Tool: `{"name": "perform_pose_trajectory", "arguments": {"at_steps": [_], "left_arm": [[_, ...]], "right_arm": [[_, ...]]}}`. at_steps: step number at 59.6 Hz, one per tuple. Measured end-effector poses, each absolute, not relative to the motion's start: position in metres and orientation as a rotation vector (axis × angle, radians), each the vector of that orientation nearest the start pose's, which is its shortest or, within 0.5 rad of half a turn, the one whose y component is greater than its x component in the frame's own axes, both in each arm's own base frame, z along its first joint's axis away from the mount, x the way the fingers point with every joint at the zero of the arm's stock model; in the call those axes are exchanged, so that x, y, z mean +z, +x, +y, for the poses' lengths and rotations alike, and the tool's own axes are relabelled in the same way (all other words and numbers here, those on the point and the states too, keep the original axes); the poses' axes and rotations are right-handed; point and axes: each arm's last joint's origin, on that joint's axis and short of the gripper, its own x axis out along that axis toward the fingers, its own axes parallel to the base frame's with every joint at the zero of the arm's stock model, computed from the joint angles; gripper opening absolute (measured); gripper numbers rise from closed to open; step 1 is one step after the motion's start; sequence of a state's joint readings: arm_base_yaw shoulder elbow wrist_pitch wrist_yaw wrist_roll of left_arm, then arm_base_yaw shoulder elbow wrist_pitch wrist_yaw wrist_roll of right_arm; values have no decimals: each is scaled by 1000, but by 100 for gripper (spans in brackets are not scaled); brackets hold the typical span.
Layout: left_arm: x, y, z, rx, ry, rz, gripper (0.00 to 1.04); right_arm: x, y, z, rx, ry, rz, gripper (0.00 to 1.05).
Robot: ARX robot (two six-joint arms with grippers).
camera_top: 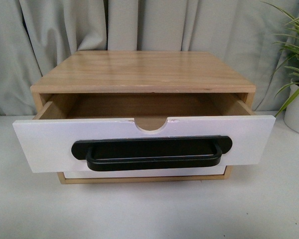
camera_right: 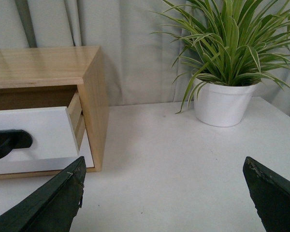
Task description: Pull drawer
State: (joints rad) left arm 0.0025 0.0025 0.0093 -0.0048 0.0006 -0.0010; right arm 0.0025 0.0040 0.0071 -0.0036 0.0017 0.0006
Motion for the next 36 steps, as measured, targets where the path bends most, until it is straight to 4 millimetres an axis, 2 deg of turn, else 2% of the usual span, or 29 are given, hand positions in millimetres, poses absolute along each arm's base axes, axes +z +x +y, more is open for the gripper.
{"name": "perform_pose_trajectory", "arguments": {"at_steps": [36], "left_arm": [[166,97,0,2,-1,-2,98]], "right_arm": [[165,98,0,1,1,1,96]]}}
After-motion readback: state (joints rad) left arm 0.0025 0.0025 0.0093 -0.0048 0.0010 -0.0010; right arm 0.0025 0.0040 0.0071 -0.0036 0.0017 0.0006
